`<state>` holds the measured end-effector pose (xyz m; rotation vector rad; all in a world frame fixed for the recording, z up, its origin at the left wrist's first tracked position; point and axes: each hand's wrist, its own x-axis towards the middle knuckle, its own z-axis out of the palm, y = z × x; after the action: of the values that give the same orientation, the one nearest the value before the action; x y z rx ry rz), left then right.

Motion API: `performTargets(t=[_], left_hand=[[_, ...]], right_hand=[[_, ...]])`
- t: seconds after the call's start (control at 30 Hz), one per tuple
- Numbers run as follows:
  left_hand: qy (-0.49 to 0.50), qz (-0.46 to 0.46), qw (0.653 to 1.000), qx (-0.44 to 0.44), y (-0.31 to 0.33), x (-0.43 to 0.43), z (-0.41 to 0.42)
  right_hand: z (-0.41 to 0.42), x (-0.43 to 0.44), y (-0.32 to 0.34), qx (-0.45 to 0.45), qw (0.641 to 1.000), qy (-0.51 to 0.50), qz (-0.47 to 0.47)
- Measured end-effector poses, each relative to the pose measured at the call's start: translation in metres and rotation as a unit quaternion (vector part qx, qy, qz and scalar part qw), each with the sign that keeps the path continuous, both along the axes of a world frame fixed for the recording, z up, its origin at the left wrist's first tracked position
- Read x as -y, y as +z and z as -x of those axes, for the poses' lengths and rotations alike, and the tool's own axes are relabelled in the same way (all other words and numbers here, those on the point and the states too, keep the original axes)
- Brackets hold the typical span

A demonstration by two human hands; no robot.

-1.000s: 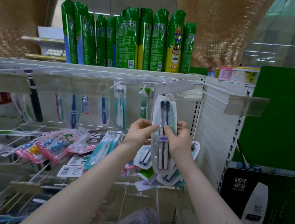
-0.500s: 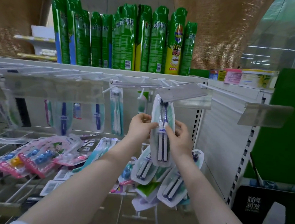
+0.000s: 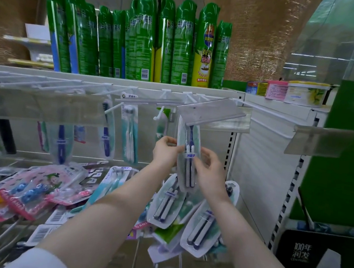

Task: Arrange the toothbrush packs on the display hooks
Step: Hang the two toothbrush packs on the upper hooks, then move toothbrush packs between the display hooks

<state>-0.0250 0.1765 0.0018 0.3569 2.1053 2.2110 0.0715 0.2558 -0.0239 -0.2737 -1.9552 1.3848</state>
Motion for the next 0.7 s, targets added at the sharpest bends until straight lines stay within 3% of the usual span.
performTargets(t=[0.3, 0.7], left_hand=[[0.022, 0.041, 0.998, -0.039, -0.011, -0.004, -0.003], [0.048, 0.004, 0.998, -0.032, -0.016, 0.008, -0.037]], right_hand=[[-0.009, -0.002, -0.001, 0.015, 1.000, 0.013, -0.004], [-0.031, 0.003, -0.002, 0.025, 0.999, 0.032, 0.028]])
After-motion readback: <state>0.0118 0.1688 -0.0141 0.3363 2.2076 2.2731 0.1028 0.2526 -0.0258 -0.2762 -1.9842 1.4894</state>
